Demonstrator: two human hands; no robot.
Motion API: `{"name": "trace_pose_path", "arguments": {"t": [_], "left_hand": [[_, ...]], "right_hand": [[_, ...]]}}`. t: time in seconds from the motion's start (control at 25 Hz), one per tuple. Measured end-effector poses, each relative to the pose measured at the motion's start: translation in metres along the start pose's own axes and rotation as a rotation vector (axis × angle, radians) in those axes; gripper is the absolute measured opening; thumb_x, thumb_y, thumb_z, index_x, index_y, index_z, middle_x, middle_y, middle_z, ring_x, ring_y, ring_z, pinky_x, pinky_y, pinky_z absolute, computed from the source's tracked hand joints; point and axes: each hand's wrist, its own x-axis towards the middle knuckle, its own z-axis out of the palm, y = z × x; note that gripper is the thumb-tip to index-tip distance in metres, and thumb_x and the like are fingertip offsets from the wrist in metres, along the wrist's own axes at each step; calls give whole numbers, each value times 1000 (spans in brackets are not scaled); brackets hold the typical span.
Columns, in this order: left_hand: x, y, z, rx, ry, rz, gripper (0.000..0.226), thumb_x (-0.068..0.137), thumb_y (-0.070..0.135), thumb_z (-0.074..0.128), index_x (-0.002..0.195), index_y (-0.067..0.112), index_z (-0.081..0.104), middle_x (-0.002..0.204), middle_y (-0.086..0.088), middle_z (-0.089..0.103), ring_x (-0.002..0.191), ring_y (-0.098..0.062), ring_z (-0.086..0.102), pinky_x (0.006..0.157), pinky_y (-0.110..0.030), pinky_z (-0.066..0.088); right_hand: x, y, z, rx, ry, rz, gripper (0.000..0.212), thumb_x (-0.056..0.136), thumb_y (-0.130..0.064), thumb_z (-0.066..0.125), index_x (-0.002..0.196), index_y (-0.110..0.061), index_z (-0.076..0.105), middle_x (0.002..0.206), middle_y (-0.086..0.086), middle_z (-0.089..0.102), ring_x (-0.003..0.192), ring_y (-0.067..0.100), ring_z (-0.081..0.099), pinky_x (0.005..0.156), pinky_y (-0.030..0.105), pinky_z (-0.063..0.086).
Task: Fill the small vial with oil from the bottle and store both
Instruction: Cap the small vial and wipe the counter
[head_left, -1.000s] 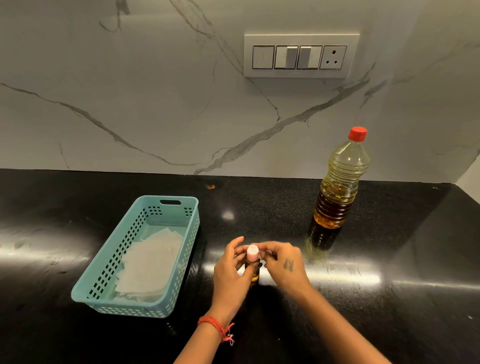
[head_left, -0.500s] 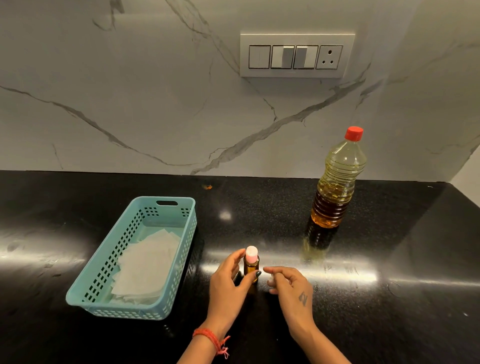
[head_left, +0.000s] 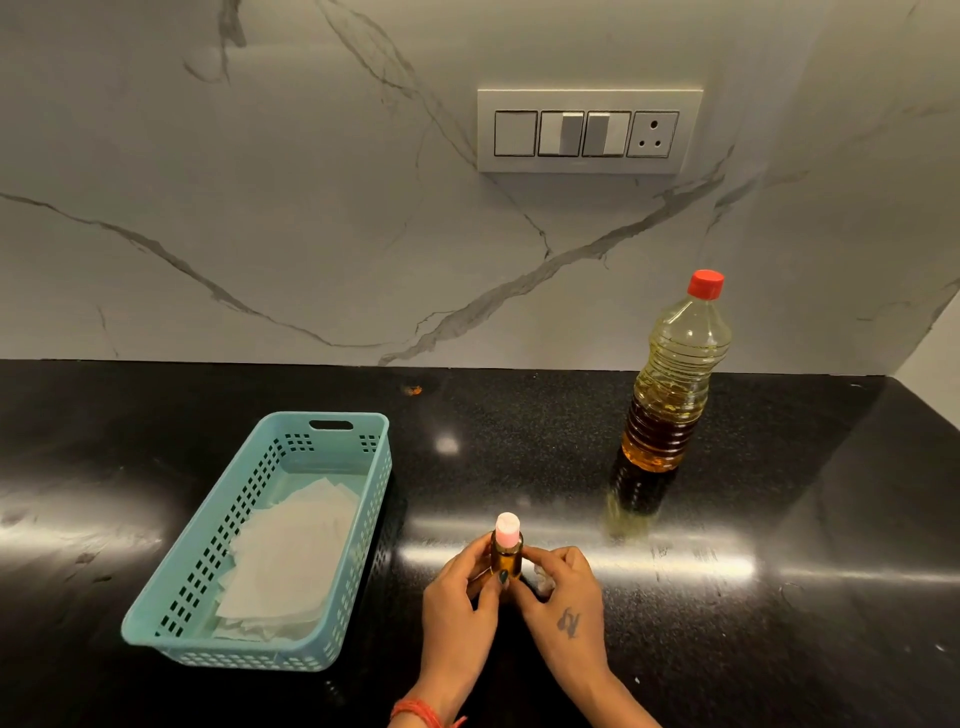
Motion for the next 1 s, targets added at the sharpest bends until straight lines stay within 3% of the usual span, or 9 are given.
{"name": "trace_pose_path", "arguments": {"t": [0.12,0.32,0.48,0.8,1.0], "left_hand": [[2,-4,3,-6,0,-5,48,81,-1,62,113,35,60,107,12,68,100,5,61,91,-19,48],[14,2,8,-98,-11,-12,46,80,-6,60,111,28,62,105,11,68,97,5,63,80,-8,47],[36,5,15,-137,-33,-47,43,82,-7,58,106,28,62,103,9,69,95,3,63,74,-9,49],[101,7,36,-108,-47,-52,41,81,-3,59,98,34,58,101,10,67,96,2,63,84,-15,50],[131,11,47,-141,-101,-51,40,83,-5,56,105,29,57,103,12,64,97,7,61,85,-11,47]], "right_hand": [[2,4,1,-4,27,-13,32,77,-22,73,108,-25,68,80,-9,46,75,5,50,61,7,36],[14,7,2,18,67,-37,31,75,-18,75,104,-25,70,78,-7,47,69,6,50,62,9,38],[37,9,2,-24,75,-51,28,76,-21,74,103,-26,70,78,-8,47,68,3,49,60,9,36],[106,16,6,-83,106,-82,27,76,-22,74,103,-20,71,78,-7,45,71,-2,46,61,5,34],[140,23,6,-148,97,-52,29,78,-26,72,107,-21,69,82,-2,48,73,6,47,60,7,31]]}}
